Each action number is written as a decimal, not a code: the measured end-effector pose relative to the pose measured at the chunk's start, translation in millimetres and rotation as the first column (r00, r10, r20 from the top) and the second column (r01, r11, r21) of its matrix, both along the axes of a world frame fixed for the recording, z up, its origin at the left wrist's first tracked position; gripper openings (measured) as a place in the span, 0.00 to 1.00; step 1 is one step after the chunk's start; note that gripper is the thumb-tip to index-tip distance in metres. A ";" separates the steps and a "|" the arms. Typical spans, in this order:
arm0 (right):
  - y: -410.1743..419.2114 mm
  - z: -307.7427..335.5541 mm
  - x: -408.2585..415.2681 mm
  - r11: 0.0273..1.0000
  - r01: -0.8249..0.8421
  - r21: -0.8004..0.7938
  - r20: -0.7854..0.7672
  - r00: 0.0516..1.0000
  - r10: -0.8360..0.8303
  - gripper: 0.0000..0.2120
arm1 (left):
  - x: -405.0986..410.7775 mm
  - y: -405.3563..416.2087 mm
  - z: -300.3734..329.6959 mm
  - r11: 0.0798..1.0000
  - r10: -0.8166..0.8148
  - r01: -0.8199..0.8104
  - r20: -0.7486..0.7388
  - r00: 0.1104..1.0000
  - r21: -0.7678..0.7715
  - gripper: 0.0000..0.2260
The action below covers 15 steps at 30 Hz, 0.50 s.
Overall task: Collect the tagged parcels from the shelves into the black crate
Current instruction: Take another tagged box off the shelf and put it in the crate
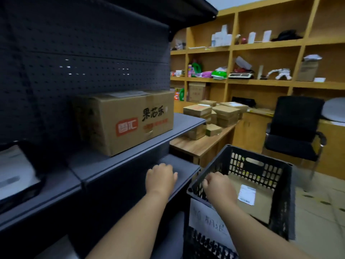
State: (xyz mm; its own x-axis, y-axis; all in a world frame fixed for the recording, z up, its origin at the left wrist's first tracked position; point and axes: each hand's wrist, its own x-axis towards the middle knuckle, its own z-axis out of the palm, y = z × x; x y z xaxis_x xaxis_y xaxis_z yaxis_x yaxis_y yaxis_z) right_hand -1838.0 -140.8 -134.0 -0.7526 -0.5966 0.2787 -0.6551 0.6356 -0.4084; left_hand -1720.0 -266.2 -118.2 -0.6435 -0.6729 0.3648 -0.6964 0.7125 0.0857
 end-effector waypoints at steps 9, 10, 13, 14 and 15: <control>23.9 -0.1 100.9 0.952 -0.305 -0.005 -0.034 0.952 0.304 0.10 | 134.9 66.9 -5.5 0.959 0.285 -0.285 -0.012 0.959 0.008 0.14; 24.7 0.1 113.9 0.942 -0.337 0.005 -0.054 0.940 0.337 0.10 | 151.8 72.1 -5.2 0.948 0.318 -0.318 -0.011 0.948 0.006 0.14; 24.7 4.7 151.8 0.905 -0.424 0.015 -0.086 0.902 0.424 0.11 | 202.5 86.4 -1.4 0.908 0.419 -0.419 -0.011 0.908 -0.010 0.14; 23.7 6.3 165.9 0.893 -0.449 0.013 -0.081 0.890 0.449 0.11 | 219.7 91.3 0.1 0.893 0.451 -0.451 -0.009 0.893 -0.015 0.14; 22.6 7.5 180.6 0.881 -0.473 0.012 -0.077 0.878 0.472 0.12 | 236.8 95.8 1.4 0.876 0.482 -0.482 -0.008 0.876 -0.017 0.14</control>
